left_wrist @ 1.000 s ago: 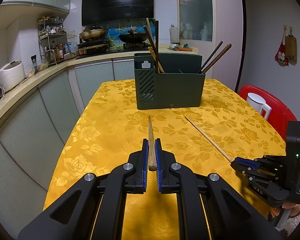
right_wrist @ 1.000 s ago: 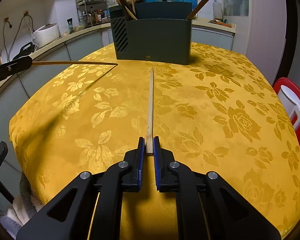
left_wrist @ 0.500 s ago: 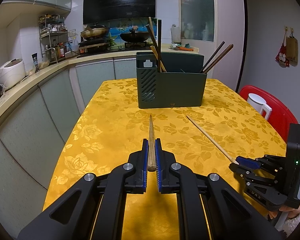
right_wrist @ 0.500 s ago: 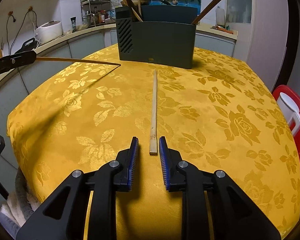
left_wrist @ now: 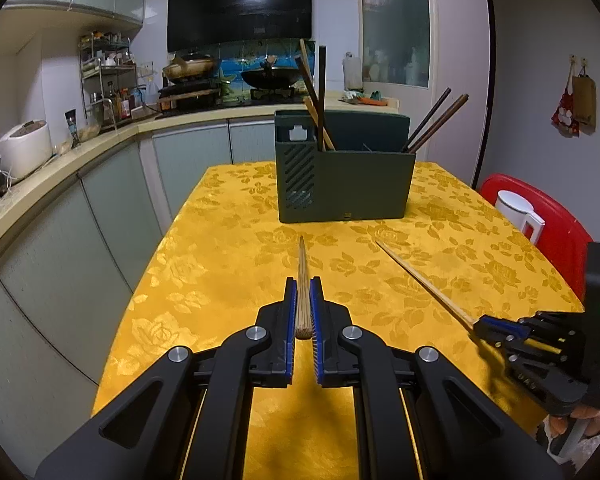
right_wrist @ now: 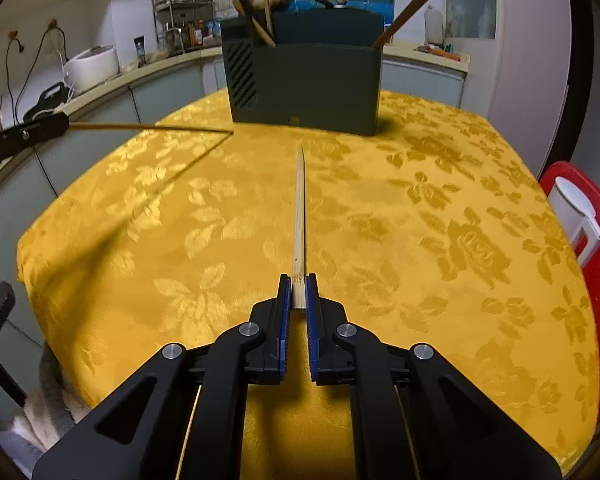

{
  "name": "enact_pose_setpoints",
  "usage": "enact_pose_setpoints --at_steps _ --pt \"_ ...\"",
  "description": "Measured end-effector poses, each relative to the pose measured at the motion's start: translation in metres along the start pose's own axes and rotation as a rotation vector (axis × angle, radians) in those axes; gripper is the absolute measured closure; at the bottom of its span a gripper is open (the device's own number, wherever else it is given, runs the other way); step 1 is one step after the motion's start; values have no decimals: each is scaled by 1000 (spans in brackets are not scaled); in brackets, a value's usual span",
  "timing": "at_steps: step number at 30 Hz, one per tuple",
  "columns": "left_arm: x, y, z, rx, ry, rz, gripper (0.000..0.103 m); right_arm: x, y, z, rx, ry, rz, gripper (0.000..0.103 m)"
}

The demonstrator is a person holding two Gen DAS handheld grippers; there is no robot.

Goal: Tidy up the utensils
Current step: 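Lift both held light chopsticks and carry them over the green holder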

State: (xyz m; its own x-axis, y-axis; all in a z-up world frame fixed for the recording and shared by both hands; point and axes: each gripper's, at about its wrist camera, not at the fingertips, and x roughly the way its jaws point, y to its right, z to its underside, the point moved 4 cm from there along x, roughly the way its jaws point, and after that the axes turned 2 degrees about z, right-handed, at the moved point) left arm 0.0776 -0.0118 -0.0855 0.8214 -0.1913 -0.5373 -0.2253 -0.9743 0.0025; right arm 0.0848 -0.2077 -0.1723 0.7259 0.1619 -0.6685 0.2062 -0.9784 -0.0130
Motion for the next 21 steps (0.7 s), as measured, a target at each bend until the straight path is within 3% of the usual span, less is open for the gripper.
enact_pose_setpoints --at_steps 11,21 --pt "-17 -1 -36 52 82 -17 97 -51 20 -50 38 149 -5 95" --pt "-25 -10 -80 43 151 32 97 -74 28 -119 55 234 -55 95"
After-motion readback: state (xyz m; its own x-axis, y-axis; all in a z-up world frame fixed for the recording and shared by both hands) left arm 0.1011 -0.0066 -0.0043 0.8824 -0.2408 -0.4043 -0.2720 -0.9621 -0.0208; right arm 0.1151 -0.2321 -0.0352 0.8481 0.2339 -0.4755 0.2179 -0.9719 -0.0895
